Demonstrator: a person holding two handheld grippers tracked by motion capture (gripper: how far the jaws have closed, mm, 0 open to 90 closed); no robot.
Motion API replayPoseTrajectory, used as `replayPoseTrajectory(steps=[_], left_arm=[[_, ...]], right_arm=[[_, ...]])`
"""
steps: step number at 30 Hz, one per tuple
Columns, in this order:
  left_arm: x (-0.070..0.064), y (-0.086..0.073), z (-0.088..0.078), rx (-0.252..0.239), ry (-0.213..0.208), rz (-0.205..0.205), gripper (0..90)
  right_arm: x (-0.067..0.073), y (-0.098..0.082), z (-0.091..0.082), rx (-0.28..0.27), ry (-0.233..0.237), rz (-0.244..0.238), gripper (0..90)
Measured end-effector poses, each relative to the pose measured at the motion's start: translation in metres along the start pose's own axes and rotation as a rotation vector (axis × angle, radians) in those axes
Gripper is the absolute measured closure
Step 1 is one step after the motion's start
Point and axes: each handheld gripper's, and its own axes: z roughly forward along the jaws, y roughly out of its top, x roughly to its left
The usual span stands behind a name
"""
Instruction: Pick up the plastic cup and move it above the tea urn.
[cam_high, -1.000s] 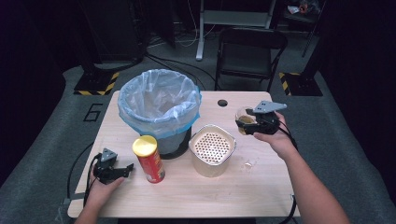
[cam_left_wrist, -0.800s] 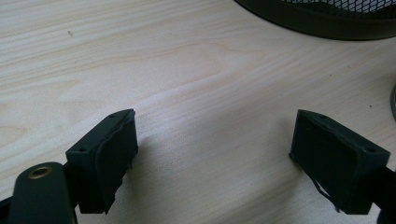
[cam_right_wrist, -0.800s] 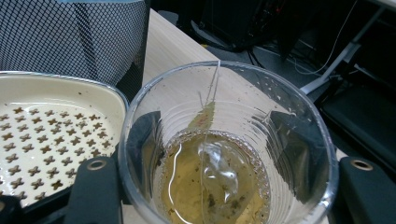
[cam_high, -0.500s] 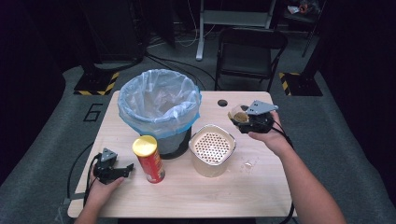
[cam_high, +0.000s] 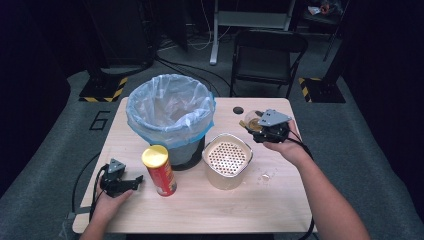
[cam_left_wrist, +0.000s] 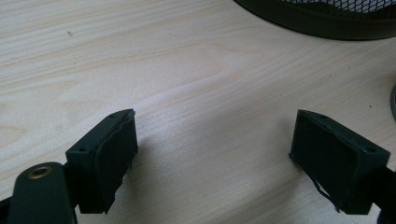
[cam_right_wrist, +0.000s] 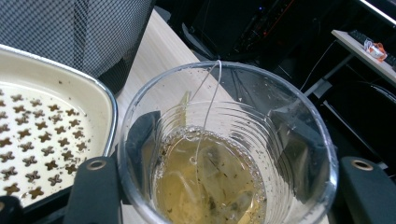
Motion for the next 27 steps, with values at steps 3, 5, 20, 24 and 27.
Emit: replayPoseTrajectory(steps=[3,5,20,24,27], left_arm=[[0.0,0.0,0.0,0.0,0.0,0.0,14.1],[0.0,0.0,0.0,0.0,0.0,0.0,14.1],[0.0,0.0,0.0,0.0,0.0,0.0,14.1],[0.0,0.0,0.0,0.0,0.0,0.0,14.1],[0.0,0.0,0.0,0.0,0.0,0.0,14.1]], right_arm=[[0.005,0.001,0.003,0.01,-0.016,-0.036,35.3],[0.007,0.002,0.004,0.012,-0.02,-0.047,35.3],[0.022,0.003,0.018,0.041,-0.06,-0.211,35.2],[0.025,0.004,0.018,0.036,-0.075,-0.245,35.2],[0.029,0.005,0.018,0.035,-0.089,-0.278,35.2]])
